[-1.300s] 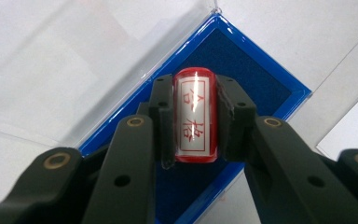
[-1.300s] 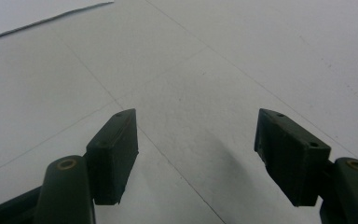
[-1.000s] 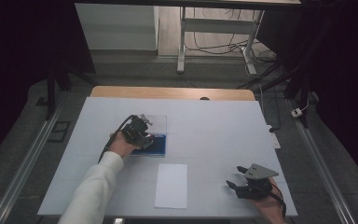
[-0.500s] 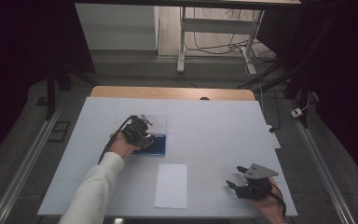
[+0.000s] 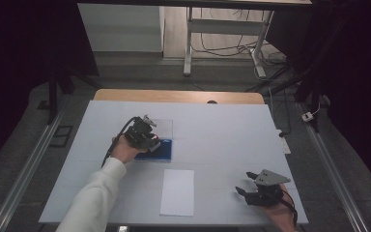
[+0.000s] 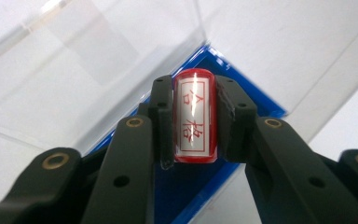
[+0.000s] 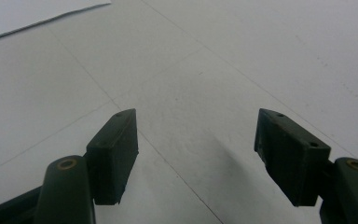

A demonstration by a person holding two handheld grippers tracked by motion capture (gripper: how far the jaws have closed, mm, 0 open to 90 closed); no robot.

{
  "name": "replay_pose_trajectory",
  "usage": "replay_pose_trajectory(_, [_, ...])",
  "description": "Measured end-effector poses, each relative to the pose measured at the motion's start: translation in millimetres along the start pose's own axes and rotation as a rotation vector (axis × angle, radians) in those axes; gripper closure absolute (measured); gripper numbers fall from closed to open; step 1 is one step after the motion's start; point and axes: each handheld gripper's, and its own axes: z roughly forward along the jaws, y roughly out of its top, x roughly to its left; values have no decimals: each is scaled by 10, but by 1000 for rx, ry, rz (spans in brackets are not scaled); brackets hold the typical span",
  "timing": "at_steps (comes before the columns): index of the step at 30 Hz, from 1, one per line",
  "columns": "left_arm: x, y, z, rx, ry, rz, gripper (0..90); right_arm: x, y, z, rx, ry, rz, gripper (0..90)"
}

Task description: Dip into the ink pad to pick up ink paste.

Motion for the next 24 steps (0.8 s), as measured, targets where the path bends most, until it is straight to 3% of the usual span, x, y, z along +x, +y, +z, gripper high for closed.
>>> replay_pose_trajectory(6, [-48, -18, -117, -6, -3, 20, 699, 5, 0, -3, 3, -3, -1, 299])
replay_pose_trajectory(11, [-25, -51, -211, -24, -6, 14, 699, 7, 1, 8, 5, -2, -3, 299])
replay_pose_trajectory(24, [-47, -91, -383, -79, -57, 10, 697, 4, -2, 11, 6, -3, -2, 299])
